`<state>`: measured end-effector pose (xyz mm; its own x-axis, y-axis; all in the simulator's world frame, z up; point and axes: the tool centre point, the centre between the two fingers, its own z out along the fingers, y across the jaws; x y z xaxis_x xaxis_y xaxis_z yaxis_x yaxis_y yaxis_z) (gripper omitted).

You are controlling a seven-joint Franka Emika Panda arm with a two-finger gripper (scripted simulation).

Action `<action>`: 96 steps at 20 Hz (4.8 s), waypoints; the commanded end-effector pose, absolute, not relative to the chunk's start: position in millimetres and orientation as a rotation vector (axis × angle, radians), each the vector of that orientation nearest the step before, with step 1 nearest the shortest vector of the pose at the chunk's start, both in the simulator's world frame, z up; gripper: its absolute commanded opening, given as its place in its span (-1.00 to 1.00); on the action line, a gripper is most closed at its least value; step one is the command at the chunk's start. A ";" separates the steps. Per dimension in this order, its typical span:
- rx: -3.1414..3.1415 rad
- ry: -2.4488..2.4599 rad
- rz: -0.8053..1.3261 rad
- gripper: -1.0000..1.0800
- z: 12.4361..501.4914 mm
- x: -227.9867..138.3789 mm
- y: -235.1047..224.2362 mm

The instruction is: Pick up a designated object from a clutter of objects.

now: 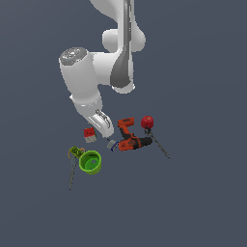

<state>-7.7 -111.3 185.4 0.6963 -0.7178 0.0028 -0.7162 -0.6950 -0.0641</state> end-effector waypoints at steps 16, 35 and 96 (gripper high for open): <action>-2.522 1.867 -0.001 0.92 87.9 -70.3 -179.4; -2.502 1.900 0.000 0.92 42.8 -75.4 -182.4; -2.502 1.903 -0.001 -1.00 348.0 69.0 -41.9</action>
